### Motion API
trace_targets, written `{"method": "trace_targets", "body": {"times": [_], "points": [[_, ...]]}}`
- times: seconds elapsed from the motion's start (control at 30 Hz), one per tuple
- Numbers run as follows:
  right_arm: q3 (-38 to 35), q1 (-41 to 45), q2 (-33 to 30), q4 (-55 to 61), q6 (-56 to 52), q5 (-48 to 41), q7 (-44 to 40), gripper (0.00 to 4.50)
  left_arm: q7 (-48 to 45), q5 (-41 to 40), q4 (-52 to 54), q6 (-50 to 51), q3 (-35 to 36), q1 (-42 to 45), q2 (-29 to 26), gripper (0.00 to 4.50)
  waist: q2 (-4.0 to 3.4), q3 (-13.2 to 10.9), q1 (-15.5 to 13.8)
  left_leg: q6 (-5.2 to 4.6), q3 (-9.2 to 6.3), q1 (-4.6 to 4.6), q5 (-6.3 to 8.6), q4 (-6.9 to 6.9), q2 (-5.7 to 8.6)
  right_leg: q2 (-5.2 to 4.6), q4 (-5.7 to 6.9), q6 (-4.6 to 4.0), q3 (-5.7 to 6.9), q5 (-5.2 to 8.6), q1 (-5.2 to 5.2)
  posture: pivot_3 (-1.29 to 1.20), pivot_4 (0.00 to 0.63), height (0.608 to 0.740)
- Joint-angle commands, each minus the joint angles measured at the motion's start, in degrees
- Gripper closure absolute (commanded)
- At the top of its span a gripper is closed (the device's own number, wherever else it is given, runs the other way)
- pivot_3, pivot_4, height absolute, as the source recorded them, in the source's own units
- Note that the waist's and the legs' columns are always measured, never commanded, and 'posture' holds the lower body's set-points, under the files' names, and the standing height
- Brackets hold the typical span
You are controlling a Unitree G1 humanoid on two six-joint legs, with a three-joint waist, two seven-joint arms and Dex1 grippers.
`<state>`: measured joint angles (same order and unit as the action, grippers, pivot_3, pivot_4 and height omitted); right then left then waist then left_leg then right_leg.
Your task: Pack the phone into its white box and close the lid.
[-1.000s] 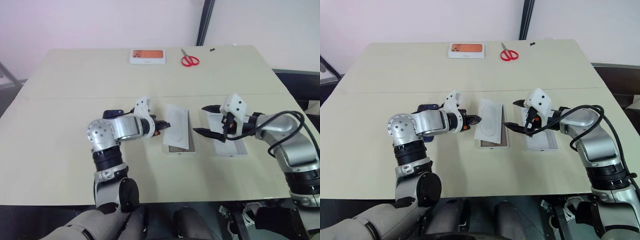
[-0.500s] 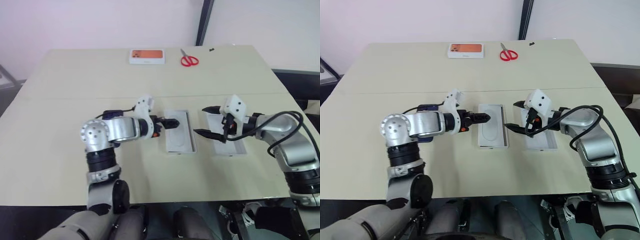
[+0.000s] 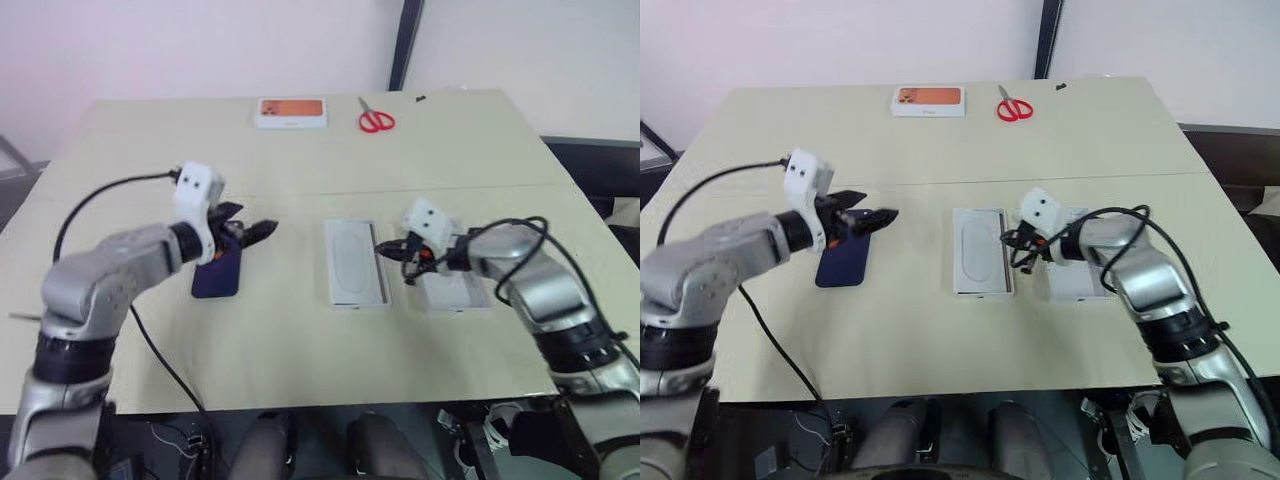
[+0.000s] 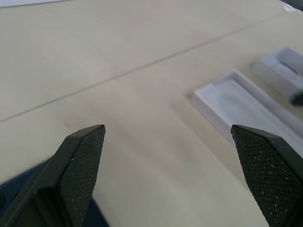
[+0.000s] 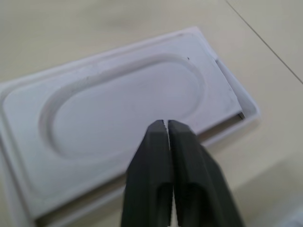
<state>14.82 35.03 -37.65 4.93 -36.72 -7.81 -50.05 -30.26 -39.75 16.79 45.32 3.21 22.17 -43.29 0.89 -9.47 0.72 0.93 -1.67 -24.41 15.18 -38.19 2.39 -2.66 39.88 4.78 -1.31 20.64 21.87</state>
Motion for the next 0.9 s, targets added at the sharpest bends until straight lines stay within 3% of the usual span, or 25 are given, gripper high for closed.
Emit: {"method": "trace_targets", "body": {"times": [0.03,0.37,0.9], "points": [[2.08,3.49,3.75,-1.47,-0.39,2.95,3.24,4.47,-12.93,7.45,3.06,-13.43,-0.98,-8.69,-6.08,0.00,-0.02,0.00,0.23,-0.01,0.01,0.01,0.01,0.02,0.00,0.00,-0.02,0.00,-0.01,0.00,-0.02,0.00,0.150,0.740],[5.34,8.08,11.93,-10.11,-1.37,8.35,9.01,4.47,-20.29,11.14,4.33,-24.40,2.54,-19.49,-5.49,0.00,-0.03,-0.01,0.16,-0.09,0.00,-0.01,0.05,0.08,0.00,-0.03,0.04,-0.02,0.02,0.00,0.06,0.00,0.150,0.740],[6.97,4.77,3.00,-5.40,-0.02,13.19,3.71,4.47,-19.61,8.89,8.52,-22.13,6.02,-22.37,-3.30,0.00,-0.04,0.00,0.24,-0.38,0.02,0.00,0.22,0.08,0.00,-0.01,0.11,-0.02,0.01,0.00,0.10,0.00,0.150,0.740]]}}
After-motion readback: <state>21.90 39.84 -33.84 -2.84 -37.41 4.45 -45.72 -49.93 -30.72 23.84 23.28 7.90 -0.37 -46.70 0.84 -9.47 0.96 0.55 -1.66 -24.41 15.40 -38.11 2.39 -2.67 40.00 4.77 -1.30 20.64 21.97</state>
